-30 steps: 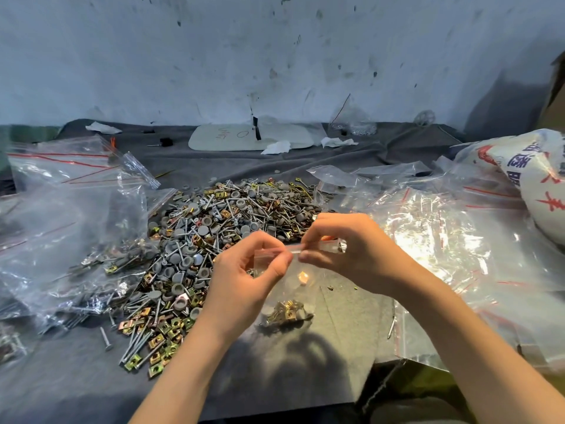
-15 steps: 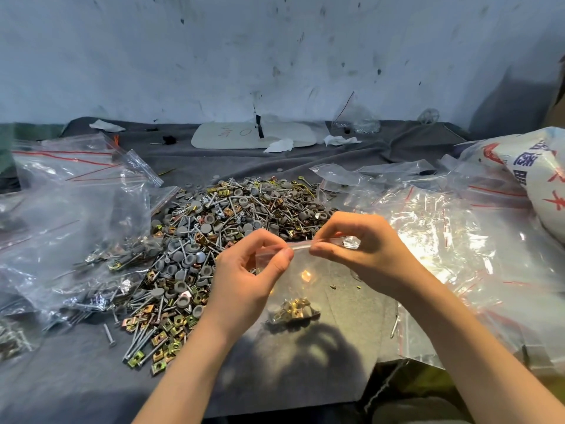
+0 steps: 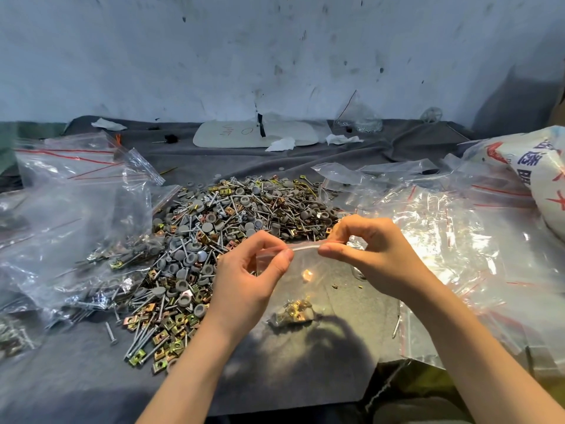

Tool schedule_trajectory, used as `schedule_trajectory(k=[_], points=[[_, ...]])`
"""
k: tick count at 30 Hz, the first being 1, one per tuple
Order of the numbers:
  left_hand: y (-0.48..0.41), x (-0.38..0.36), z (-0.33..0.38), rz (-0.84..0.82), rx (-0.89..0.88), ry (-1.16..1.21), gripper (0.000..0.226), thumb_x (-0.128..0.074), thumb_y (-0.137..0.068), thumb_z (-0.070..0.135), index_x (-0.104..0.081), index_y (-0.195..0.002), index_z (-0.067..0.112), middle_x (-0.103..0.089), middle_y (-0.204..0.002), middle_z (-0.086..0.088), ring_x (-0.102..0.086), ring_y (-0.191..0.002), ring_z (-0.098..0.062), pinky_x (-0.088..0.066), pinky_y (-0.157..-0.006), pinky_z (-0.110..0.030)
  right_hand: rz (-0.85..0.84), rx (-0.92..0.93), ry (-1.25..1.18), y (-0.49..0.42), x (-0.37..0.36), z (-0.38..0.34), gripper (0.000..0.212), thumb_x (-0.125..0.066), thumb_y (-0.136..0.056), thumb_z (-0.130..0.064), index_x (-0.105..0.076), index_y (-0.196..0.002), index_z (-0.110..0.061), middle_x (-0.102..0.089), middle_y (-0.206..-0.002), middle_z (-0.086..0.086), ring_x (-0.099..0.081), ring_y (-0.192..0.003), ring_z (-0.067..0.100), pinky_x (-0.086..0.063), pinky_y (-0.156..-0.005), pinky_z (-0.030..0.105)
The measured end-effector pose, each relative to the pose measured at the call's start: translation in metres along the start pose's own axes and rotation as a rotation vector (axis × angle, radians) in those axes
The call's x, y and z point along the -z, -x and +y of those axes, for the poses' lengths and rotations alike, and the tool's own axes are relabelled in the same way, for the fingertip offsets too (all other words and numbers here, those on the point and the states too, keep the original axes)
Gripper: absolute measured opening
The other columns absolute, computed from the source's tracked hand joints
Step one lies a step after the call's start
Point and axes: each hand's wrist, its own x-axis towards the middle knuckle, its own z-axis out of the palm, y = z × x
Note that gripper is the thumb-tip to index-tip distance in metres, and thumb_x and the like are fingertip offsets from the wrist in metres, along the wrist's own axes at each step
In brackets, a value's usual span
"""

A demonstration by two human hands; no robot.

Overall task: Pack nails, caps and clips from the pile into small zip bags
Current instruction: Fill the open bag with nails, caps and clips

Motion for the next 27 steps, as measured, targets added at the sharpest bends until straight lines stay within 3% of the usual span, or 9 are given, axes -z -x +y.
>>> schedule_trajectory(k=[5,8,10,13,16,19,21,24,27], points=[[0.000,0.001,-0.001,0.019,0.016,0.030,0.005,-0.066,-0.079,0.029,-0.065,-0.077,0.025,-0.066,-0.070,-0.005,-0.062,-0.068,-0.019,-0.049,-0.065,-0.028,0.003,-0.040,-0.127,0.000,0.004,0.002,0.017,-0.074,-0.066,-0.029,-0.067,-0.067,-0.013,-0.066,-0.066,-0.004,-0.059,-0.065,0.010,-0.048,-0.065,0.021],[0.001,0.001,0.000,0.000,0.016,0.017,0.007,-0.067,-0.081,0.029,-0.066,-0.078,0.022,-0.068,-0.074,-0.007,-0.063,-0.071,-0.027,-0.051,-0.069,-0.037,0.005,-0.001,-0.061,0.001,0.006,0.006,0.025,-0.073,-0.070,-0.032,-0.066,-0.068,-0.007,-0.065,-0.068,0.004,-0.058,-0.068,0.021,-0.049,-0.070,0.036],[0.002,0.003,0.000,0.022,0.013,0.035,0.012,-0.071,-0.085,0.030,-0.070,-0.077,0.021,-0.070,-0.076,-0.004,-0.065,-0.071,-0.021,-0.053,-0.072,-0.035,0.018,0.002,-0.050,0.001,0.007,0.007,0.027,-0.072,-0.071,-0.033,-0.067,-0.069,-0.007,-0.065,-0.070,0.007,-0.059,-0.070,0.024,-0.050,-0.071,0.038],[0.002,0.005,0.001,0.053,0.000,0.040,0.014,-0.064,-0.081,0.032,-0.074,-0.082,0.022,-0.074,-0.078,0.002,-0.067,-0.072,-0.015,-0.055,-0.070,-0.029,-0.007,-0.035,-0.111,0.001,0.008,0.006,0.016,-0.072,-0.071,-0.030,-0.069,-0.076,-0.015,-0.067,-0.073,-0.006,-0.062,-0.071,0.009,-0.049,-0.067,0.021],[0.002,0.001,0.001,0.031,-0.019,0.022,0.010,-0.065,-0.081,0.026,-0.075,-0.082,0.027,-0.076,-0.080,0.003,-0.070,-0.077,-0.019,-0.056,-0.074,-0.030,-0.058,-0.012,-0.072,-0.001,0.001,0.003,0.012,-0.072,-0.072,-0.029,-0.071,-0.082,-0.022,-0.067,-0.077,-0.010,-0.062,-0.076,0.007,-0.048,-0.070,0.020],[0.000,0.003,0.001,0.018,-0.021,-0.007,0.017,-0.067,-0.083,0.013,-0.075,-0.084,0.028,-0.076,-0.083,0.009,-0.072,-0.083,-0.009,-0.055,-0.077,-0.024,-0.042,0.041,0.008,-0.002,-0.004,-0.001,0.012,-0.070,-0.075,-0.029,-0.069,-0.076,-0.017,-0.060,-0.070,-0.013,-0.054,-0.069,0.000,-0.040,-0.065,0.014],[-0.002,0.007,0.001,-0.013,-0.019,-0.023,0.013,-0.066,-0.082,0.019,-0.076,-0.086,0.025,-0.076,-0.085,0.011,-0.072,-0.085,-0.007,-0.055,-0.079,-0.023,-0.041,0.050,0.056,-0.003,-0.004,-0.002,0.016,-0.069,-0.076,-0.032,-0.067,-0.074,-0.016,-0.059,-0.070,-0.012,-0.052,-0.068,0.002,-0.040,-0.065,0.019],[-0.004,0.015,0.000,-0.053,0.005,-0.037,0.016,-0.062,-0.083,0.025,-0.077,-0.090,0.024,-0.077,-0.088,0.009,-0.072,-0.084,-0.019,-0.057,-0.080,-0.035,-0.021,0.051,0.040,-0.005,-0.004,-0.005,0.015,-0.071,-0.072,-0.031,-0.063,-0.068,-0.018,-0.059,-0.067,-0.004,-0.051,-0.065,0.006,-0.040,-0.061,0.023],[-0.004,0.019,-0.001,-0.066,0.027,-0.026,0.019,-0.060,-0.082,0.030,-0.077,-0.090,0.026,-0.077,-0.088,0.008,-0.072,-0.086,-0.018,-0.057,-0.082,-0.035,0.000,0.016,-0.061,-0.005,-0.004,-0.002,0.023,-0.075,-0.066,-0.026,-0.062,-0.065,-0.007,-0.061,-0.068,0.015,-0.052,-0.064,0.016,-0.042,-0.059,0.028]])
